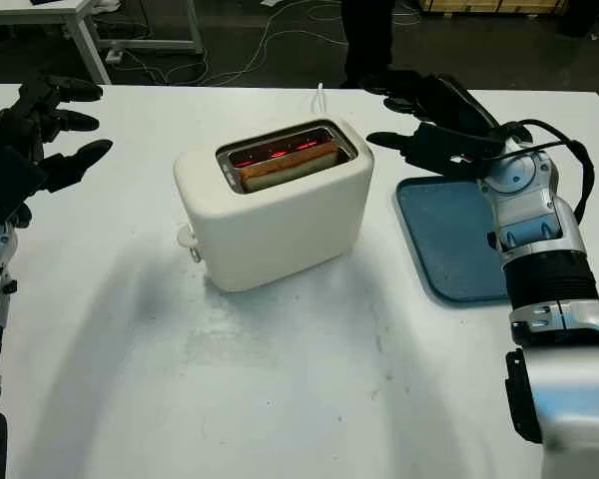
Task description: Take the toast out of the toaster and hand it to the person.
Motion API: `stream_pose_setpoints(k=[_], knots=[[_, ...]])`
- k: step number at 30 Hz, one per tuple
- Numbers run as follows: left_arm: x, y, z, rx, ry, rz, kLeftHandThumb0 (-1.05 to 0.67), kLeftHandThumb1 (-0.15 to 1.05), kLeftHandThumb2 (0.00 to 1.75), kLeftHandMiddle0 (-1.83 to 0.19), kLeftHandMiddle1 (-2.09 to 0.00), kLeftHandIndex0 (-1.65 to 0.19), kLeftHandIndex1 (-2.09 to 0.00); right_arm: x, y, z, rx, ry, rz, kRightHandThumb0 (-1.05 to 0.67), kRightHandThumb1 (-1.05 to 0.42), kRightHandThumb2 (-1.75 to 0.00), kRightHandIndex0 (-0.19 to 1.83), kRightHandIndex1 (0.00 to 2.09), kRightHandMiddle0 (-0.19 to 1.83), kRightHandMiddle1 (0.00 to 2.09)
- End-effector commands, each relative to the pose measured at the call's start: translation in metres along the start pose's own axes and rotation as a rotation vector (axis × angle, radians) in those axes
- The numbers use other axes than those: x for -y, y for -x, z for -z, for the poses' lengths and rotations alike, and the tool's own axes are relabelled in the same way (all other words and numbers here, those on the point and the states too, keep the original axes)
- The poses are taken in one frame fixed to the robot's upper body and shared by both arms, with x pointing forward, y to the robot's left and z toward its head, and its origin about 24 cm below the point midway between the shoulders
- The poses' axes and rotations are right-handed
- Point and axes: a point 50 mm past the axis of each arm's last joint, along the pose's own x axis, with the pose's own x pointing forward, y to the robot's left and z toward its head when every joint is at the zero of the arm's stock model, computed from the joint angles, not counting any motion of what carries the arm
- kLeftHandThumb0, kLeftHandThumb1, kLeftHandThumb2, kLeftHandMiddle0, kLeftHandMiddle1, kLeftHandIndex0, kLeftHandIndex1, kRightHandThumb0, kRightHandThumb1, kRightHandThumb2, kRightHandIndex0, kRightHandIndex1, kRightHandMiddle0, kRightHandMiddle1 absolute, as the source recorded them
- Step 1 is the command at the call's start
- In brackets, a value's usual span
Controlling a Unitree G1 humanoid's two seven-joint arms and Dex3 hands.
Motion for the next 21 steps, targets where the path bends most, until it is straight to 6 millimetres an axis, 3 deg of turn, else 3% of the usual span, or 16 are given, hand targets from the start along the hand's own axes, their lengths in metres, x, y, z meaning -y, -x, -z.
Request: stream_pose_setpoints(k=[1, 21], knots=[[-0.0008, -0.0001, -0.0018, 0.004, -0.004, -0.005, -0.97, 0.92, 0.17, 0.00, -1.26, 0.00, -1.15, 0.0025, -0.0011, -0.0039, 0.015, 0.008, 0.017, -0.45, -0.92, -0.18, 0.49, 0.01, 0.46, 0.00], [-0.0018, 0.0008, -0.0006, 0.008, -0.019, -0.010, -0.97, 0.92, 0.19, 0.00, -1.27, 0.00, -1.15, 0.0023, -0.0007, -0.0027, 0.006, -0.002, 0.010, -0.49, -0.92, -0.19, 0.48, 0.00, 0.44, 0.00]])
